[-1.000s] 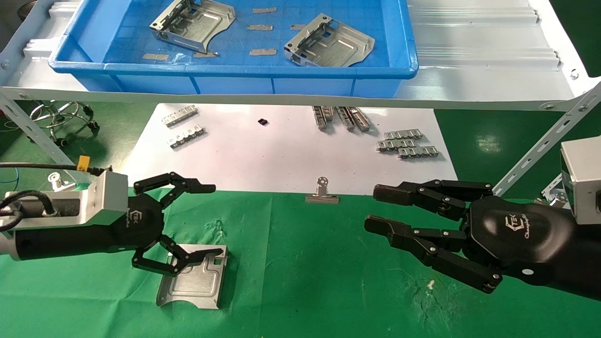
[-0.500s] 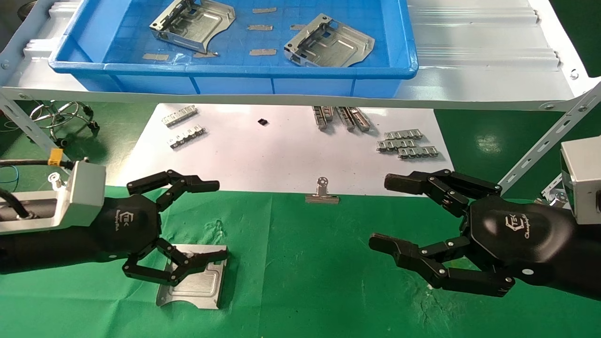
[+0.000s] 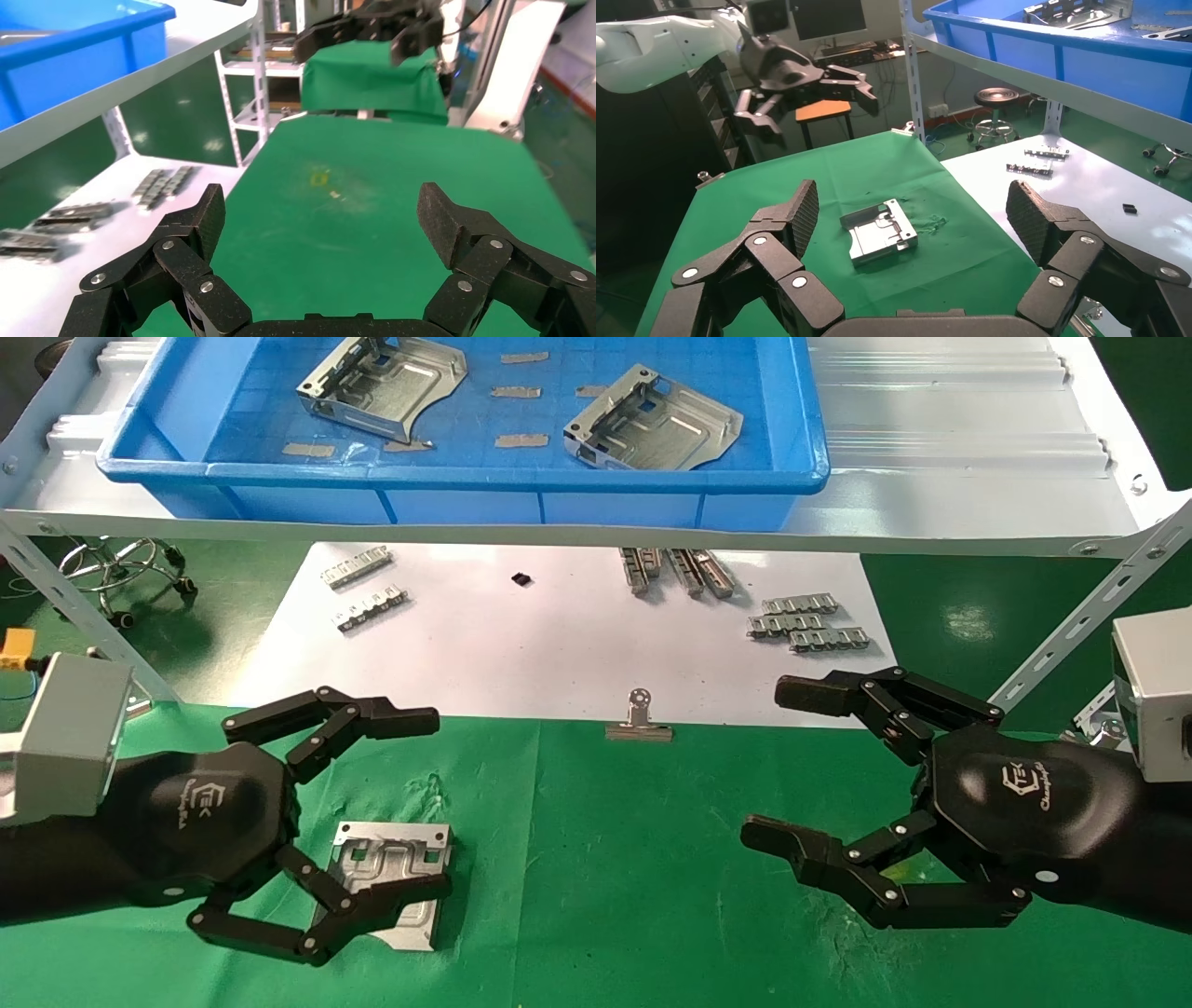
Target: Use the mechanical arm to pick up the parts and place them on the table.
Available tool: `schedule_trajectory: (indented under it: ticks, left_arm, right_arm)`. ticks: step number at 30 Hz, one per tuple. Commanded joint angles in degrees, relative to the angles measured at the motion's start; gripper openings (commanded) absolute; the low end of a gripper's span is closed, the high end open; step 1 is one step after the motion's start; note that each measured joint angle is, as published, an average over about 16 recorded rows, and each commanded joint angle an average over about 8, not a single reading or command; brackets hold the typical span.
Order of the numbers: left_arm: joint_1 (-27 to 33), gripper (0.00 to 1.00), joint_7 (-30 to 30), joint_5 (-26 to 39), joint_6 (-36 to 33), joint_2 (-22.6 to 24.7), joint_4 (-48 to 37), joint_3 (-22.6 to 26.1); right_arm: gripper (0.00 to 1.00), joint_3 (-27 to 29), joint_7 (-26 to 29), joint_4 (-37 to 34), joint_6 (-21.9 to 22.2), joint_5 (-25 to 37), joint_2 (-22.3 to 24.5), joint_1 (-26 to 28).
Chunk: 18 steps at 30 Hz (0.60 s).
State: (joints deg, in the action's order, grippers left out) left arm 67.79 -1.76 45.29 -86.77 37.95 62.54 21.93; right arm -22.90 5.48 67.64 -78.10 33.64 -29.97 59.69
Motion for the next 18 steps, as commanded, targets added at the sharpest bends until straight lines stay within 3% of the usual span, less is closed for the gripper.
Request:
schedule_trajectory:
  ticks: [1,10,18]
  left_arm:
    - [-1.2,1.00,-1.7,-0.7,0.2,-0.6,2.1,-1.1]
    - [-6.1,1.00,-8.7,-3.4,1.0,-2.9,10.9,-5.8]
    - [-7.2,1.00,-9.7,-4.1,1.3,-3.4,12.8,-6.9]
  right_arm:
    - [1.00,0.0,0.0,0.0,0.0,0.0,0.0,0.0]
    - [1.00,0.0,0.0,0.0,0.0,0.0,0.0,0.0]
    - [1.00,0.0,0.0,0.0,0.0,0.0,0.0,0.0]
